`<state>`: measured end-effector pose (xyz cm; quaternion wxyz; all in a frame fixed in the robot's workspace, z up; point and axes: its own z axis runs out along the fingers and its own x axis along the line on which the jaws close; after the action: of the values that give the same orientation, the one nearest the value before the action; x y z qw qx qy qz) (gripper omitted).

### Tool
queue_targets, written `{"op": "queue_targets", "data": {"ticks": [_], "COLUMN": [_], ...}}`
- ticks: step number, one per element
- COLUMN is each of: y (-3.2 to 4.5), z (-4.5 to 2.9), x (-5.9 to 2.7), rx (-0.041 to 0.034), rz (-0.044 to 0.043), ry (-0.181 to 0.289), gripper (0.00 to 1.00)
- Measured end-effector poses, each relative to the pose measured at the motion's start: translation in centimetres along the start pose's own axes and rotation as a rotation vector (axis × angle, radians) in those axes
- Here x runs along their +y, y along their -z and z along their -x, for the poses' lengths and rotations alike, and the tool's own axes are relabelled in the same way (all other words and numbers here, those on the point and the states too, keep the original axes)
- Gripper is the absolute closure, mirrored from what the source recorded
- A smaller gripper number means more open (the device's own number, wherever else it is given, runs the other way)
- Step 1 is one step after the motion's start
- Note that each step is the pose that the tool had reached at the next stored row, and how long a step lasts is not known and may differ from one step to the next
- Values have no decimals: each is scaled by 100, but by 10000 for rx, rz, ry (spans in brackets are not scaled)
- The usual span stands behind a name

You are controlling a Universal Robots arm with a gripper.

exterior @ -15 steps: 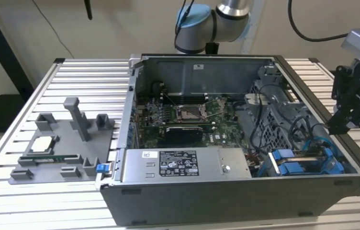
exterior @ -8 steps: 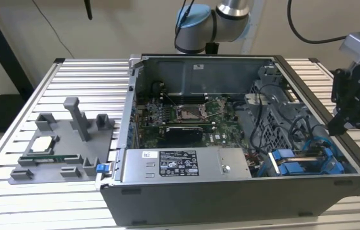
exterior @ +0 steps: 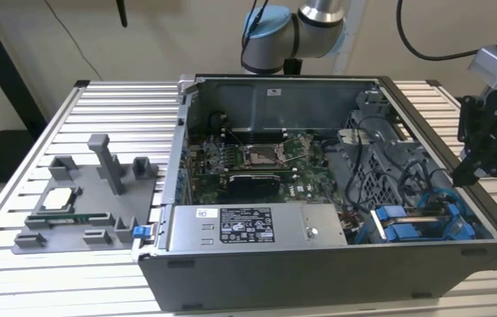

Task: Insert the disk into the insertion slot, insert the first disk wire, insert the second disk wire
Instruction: 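Insert the second disk wire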

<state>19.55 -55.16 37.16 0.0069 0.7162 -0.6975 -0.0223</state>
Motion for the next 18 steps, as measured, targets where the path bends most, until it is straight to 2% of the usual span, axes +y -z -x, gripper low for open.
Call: {"op": "queue_targets", "data": {"ticks": [1,2,10,12,18], "y": [0,0,1,28,107], "z": [0,0,0,0,9], "x": [0,0,0,9,127], "rx": [-1,-1,-2,-2,-10], "rz": [-1,0,0,0,0], "ry": [0,0,0,-2,-7], "gripper": [0,100,100,100,100]}}
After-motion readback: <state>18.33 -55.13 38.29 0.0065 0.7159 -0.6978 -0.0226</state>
